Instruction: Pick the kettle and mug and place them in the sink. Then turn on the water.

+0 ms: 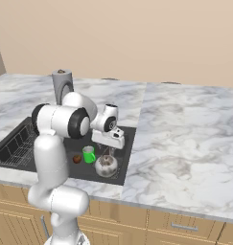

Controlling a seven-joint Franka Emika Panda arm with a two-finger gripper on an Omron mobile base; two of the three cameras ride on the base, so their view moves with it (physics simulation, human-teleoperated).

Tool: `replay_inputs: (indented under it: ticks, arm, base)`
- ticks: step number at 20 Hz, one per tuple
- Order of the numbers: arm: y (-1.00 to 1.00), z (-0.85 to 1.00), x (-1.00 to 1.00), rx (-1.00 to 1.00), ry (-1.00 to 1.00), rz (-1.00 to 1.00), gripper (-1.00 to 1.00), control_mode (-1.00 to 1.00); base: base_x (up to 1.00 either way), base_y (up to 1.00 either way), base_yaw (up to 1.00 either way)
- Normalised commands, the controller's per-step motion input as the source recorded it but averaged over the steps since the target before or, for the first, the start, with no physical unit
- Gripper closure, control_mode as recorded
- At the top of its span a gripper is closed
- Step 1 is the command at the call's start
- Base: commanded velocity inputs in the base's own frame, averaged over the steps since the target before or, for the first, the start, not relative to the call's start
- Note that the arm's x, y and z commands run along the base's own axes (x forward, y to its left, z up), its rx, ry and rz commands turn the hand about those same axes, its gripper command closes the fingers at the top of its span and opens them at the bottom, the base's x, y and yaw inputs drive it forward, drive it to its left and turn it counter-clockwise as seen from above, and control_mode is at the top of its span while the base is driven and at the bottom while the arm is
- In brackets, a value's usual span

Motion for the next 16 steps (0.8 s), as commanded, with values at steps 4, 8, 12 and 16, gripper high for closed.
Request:
replay_inputs:
  ticks: [4,8,12,16]
  arm:
    - [0.0,0.76,-0.12,0.02,0.0,-0.01,-1.0,-1.0]
    - [0.01,0.61,0.01,0.04,0.0,0.0,-1.0,-1.0]
    - [0.01,0.5,0.12,0.09,0.0,0.0,-1.0,-1.0]
    - [0.05,0.31,0.18,0.1,0.0,0.01,-1.0,-1.0]
  base:
    - [0.0,0.0,0.0]
    - [0.0,0.0,0.0]
    - [0.0,0.0,0.0]
    - [0.0,0.0,0.0]
